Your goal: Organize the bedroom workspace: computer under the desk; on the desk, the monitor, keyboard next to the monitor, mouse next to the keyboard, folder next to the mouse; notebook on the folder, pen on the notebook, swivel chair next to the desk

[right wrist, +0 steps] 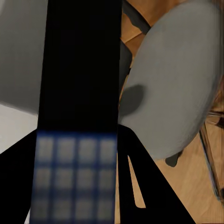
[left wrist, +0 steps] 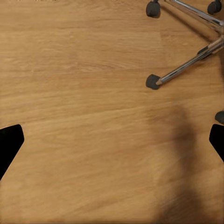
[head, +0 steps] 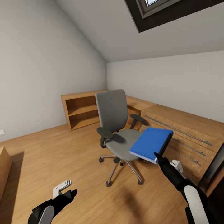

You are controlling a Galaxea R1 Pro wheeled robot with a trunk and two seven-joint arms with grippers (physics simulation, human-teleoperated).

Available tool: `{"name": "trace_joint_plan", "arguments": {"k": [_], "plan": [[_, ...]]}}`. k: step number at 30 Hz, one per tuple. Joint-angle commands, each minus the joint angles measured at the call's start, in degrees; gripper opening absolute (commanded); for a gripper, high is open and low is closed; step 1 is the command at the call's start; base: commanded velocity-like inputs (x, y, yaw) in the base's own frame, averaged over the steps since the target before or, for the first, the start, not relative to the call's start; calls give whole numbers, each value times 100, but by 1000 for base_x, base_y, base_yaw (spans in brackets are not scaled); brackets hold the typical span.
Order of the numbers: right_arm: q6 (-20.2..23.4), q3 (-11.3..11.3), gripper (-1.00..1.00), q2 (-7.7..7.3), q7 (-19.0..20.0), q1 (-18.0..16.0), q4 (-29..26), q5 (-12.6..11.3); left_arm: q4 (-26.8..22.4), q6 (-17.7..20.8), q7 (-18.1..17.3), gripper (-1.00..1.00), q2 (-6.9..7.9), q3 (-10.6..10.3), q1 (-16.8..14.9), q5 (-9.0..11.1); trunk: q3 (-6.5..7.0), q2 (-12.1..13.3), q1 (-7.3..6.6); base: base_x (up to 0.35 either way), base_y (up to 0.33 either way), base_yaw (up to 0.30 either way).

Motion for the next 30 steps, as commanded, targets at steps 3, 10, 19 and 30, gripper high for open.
{"name": "trace_joint_plan", "arguments": {"k": [3,10,19,30], "plan": [[197,-26,-100,13,-141,87,-152,-95,-5,13,47,100,-5,0,-4,57,49,119,-67,0,0,0],[574,-35,-100,5,137,127,-194,-315,-4,10,46,100,-5,-4,-4,12,174,400,-221,-158,0,0],[610,-148,-100,5,234,130,-198,-607,-4,9,38,100,-5,-3,-3,9,336,761,-419,-328,0,0],[603,-229,-100,9,224,131,-204,-640,102,2,47,100,-1,-3,-3,18,533,1202,-660,-80,0,-150]]}}
